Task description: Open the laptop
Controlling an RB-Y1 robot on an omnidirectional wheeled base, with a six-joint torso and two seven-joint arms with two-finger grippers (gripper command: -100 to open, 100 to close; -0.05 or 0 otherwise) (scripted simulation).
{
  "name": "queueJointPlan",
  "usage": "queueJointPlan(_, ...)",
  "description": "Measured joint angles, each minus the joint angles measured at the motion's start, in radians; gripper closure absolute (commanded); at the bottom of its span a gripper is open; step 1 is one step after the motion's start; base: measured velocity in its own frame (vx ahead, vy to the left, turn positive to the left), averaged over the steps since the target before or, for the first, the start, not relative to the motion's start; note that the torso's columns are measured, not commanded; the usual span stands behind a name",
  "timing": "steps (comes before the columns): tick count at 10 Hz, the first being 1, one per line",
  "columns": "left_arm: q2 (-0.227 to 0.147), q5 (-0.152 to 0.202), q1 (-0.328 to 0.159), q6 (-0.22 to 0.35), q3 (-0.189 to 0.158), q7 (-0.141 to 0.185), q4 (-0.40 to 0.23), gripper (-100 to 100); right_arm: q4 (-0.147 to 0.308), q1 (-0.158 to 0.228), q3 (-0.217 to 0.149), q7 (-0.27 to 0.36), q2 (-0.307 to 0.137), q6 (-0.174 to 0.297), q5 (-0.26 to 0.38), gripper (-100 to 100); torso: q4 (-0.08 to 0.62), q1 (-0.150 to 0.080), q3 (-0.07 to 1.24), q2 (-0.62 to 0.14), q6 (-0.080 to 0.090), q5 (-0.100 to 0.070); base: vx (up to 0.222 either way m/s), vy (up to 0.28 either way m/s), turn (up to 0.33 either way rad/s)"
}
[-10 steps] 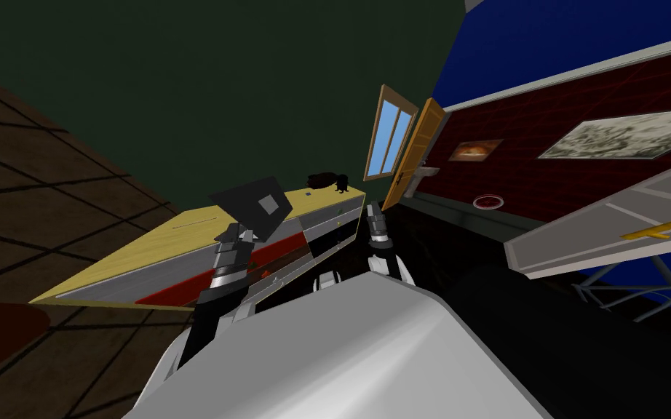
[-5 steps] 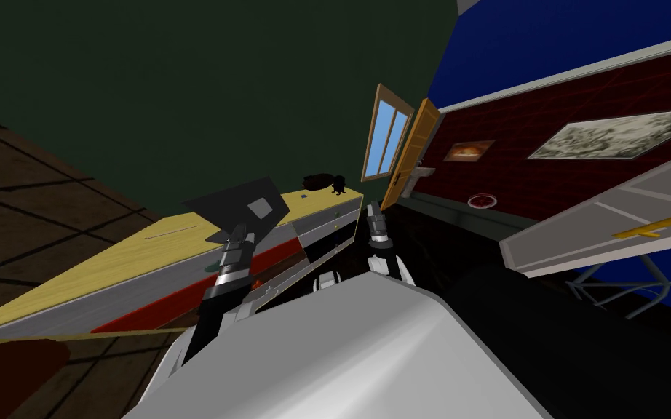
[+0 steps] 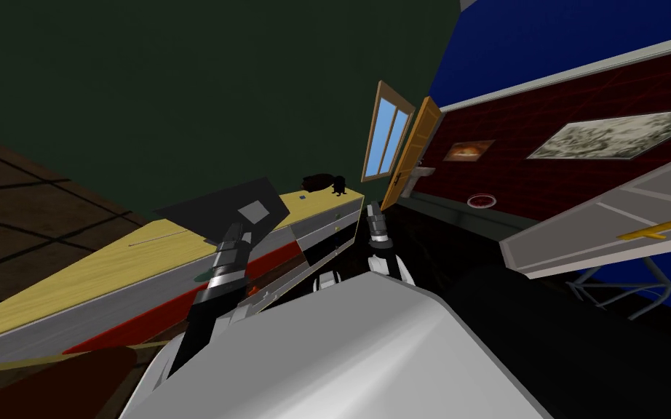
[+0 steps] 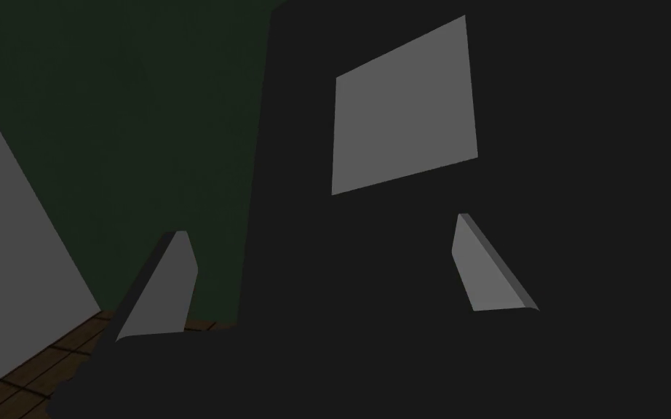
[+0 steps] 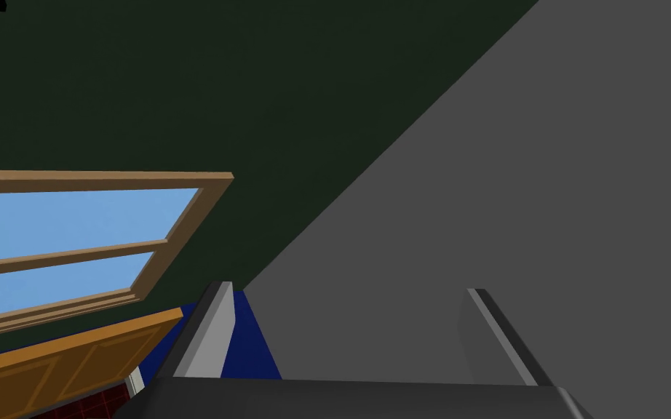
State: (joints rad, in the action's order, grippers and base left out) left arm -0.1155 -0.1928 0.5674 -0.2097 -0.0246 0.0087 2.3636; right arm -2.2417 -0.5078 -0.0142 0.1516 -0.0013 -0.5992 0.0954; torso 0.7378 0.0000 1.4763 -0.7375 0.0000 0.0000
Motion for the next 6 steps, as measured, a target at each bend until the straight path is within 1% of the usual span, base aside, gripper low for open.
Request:
queueJointPlan(1,0.000,0.000,0.000,0.003,0.000,0.001,0.002,100,0.000,0.000,0.000,0.000,0.000,0.000,0.000,0,0.000,0.000,-0.001,-0.002,0.000,0.000,-0.046,-0.003,0.029)
queueJointPlan(3,0.005,0.000,-0.013,-0.021,0.001,-0.004,-0.036,100,0.000,0.000,0.000,0.000,0.000,0.000,0.000,0,0.002,0.000,-0.004,-0.007,0.000,0.000,-0.100,-0.009,0.025)
queueJointPlan(4,0.008,-0.001,-0.023,-0.032,0.003,-0.008,-0.056,100,0.000,0.000,0.000,0.000,0.000,0.000,0.000,0,0.001,-0.001,-0.003,-0.004,0.000,0.000,-0.041,-0.007,0.003)
queueJointPlan(5,0.009,-0.001,-0.024,-0.035,0.003,-0.008,-0.058,-100,0.000,0.000,0.000,0.000,0.000,0.000,0.000,0,0.000,0.000,0.001,0.001,0.000,0.000,-0.023,0.010,-0.048)
queueJointPlan(6,-0.009,0.007,-0.029,-0.016,-0.004,-0.004,-0.051,-100,0.000,0.000,0.000,0.000,0.000,0.000,0.000,0,-0.001,0.001,0.002,0.003,0.000,0.000,-0.026,0.019,-0.052)
